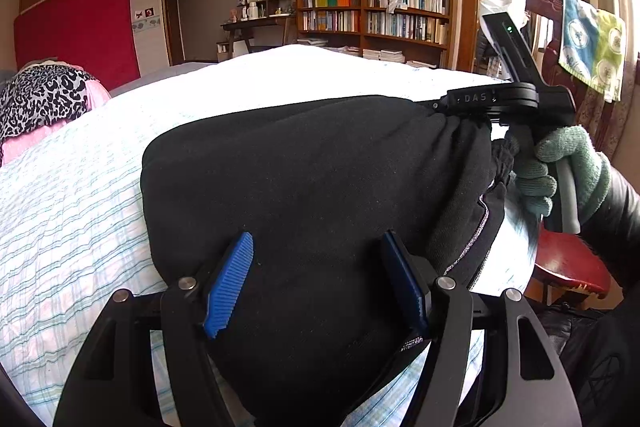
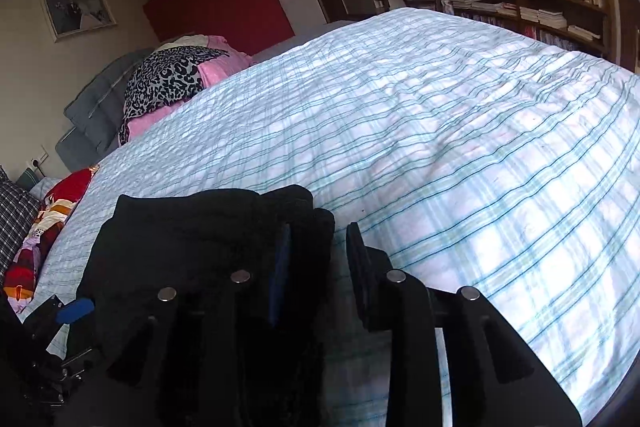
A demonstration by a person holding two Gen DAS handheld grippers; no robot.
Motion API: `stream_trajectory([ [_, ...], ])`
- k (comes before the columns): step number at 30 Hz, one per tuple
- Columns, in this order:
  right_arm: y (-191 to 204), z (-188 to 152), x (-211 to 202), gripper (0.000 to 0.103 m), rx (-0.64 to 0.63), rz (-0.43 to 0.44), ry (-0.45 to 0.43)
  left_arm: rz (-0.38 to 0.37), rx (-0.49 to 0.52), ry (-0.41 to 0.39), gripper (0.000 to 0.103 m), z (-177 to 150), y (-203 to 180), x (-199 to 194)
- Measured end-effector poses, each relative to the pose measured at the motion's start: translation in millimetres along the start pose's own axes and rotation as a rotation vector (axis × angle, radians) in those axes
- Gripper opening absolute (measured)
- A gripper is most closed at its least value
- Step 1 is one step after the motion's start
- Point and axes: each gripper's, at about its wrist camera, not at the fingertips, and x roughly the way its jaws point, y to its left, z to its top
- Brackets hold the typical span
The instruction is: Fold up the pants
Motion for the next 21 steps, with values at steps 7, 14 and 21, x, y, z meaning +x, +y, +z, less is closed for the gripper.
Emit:
stream_trajectory([
  [7, 37.3, -8.0, -69.9, 0.034, -0.153, -0.004, -0.174, 0.012, -0.014, -0.006, 0.067, 1.1, 1.0, -5.0],
  [14, 51.5, -68.1, -85.2, 0.034, -0.233, -0.057, -0.151, 0.018, -0.026, -0.010, 0.067, -2.1, 1.4, -10.5],
  [21, 29.8, -81.9, -86.5, 0.034, -0.127, -0.008, -0.080, 0.025, -0.029, -0.011, 0.070, -1.0, -2.5, -12.7],
])
